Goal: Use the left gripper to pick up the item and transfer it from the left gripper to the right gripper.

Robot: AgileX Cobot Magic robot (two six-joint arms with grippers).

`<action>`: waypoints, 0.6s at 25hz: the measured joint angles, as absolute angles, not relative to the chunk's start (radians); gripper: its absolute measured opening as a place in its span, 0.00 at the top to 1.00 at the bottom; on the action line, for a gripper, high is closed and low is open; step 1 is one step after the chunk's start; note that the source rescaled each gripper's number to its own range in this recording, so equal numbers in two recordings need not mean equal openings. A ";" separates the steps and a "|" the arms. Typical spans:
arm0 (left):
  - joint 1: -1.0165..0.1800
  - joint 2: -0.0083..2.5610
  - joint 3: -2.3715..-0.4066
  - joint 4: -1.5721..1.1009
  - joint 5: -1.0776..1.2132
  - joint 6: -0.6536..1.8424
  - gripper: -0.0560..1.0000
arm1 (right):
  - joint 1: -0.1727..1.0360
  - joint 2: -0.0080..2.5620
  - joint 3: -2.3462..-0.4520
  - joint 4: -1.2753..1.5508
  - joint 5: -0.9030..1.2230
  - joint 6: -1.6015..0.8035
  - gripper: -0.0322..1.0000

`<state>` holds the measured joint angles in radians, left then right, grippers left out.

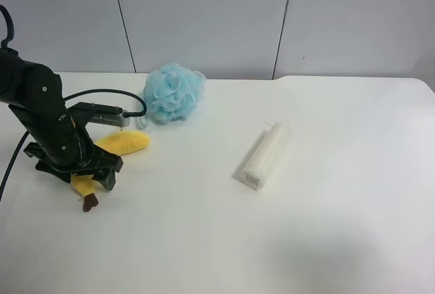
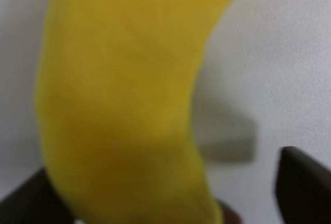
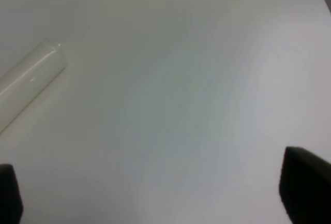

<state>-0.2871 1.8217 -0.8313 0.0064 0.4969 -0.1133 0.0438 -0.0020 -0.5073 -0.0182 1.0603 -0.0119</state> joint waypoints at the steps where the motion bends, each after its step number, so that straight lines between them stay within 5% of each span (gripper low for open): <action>1: -0.287 1.822 -0.831 0.006 0.497 -0.113 0.38 | 0.044 -0.002 -0.507 -0.018 1.060 -0.012 0.00; 10: -0.287 1.822 -0.831 0.006 0.494 -0.113 0.94 | 0.044 -0.002 -0.507 -0.018 1.060 -0.012 0.00; 15: -0.287 1.821 -0.831 0.006 0.515 -0.109 0.95 | 0.044 -0.002 -0.507 -0.018 1.060 -0.012 0.00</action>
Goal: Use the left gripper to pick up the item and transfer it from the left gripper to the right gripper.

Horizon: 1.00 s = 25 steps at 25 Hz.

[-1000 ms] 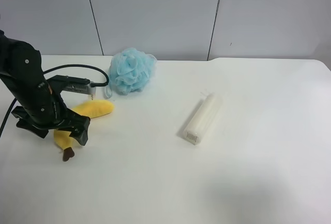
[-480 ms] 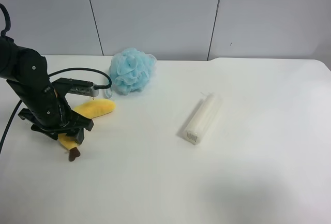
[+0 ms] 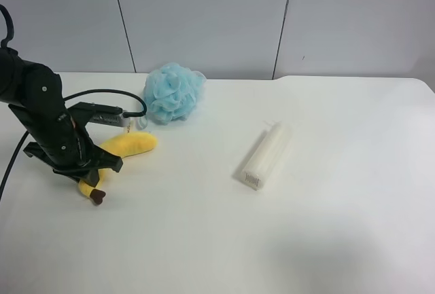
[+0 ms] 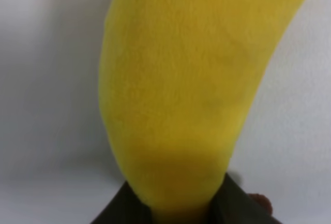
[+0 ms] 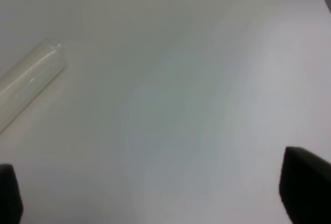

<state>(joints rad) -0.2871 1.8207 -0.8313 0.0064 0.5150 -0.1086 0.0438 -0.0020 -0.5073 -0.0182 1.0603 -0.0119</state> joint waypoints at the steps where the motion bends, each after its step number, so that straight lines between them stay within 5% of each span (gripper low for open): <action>1: -0.287 1.815 -0.833 0.006 0.532 -0.106 0.95 | 0.044 -0.002 -0.507 -0.018 1.060 -0.012 0.00; 25: -0.351 1.367 -1.004 -0.039 1.092 0.068 0.94 | 0.044 -0.002 -0.507 -0.018 1.060 -0.012 0.00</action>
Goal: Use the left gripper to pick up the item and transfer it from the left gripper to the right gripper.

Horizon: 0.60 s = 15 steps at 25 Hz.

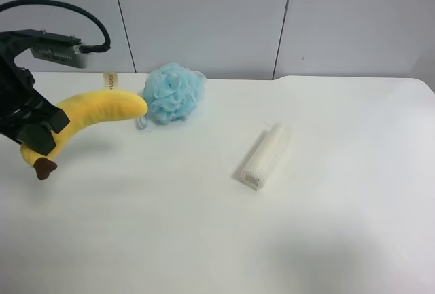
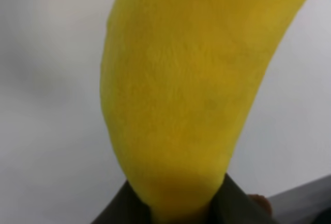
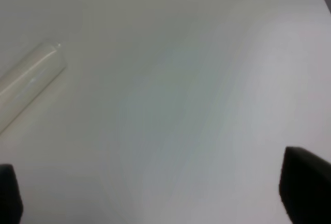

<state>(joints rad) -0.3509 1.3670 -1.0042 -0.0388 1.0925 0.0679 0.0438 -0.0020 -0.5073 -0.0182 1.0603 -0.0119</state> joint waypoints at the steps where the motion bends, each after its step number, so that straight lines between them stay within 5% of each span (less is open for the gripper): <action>1: -0.381 1.366 -1.023 -0.041 1.106 0.070 0.94 | 0.044 -0.002 -0.507 -0.018 1.060 -0.012 0.00; 15: -0.766 1.478 -1.191 -0.012 1.146 0.070 0.94 | 0.050 0.189 -0.555 0.196 1.044 -0.216 0.00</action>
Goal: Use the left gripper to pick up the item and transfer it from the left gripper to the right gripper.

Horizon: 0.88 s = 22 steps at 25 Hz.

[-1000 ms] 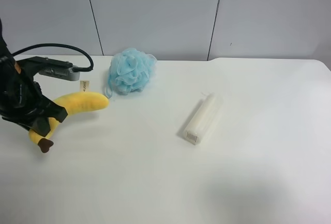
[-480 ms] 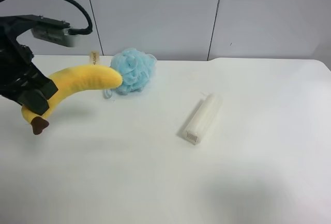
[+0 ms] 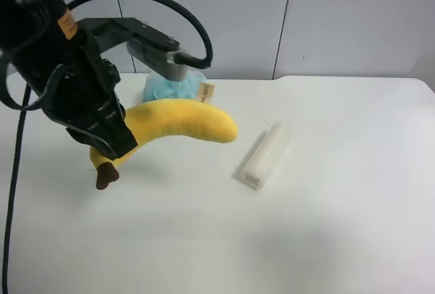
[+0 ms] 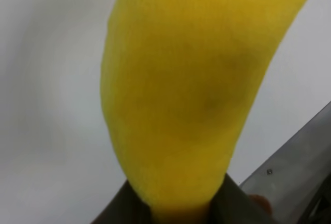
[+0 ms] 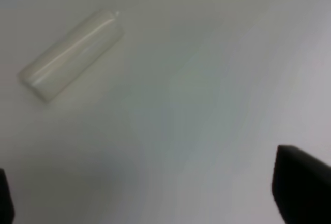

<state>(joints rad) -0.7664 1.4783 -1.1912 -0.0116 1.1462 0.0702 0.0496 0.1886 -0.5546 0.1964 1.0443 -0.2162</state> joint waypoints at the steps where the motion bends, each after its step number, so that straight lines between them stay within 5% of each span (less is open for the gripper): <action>1: -0.784 1.497 -1.210 0.000 1.149 0.070 0.94 | 0.063 0.226 -0.574 0.225 1.029 -0.253 0.00; 22: -0.845 1.616 -1.355 0.006 1.192 0.147 0.94 | 0.632 0.895 -0.691 0.326 0.599 -0.633 0.00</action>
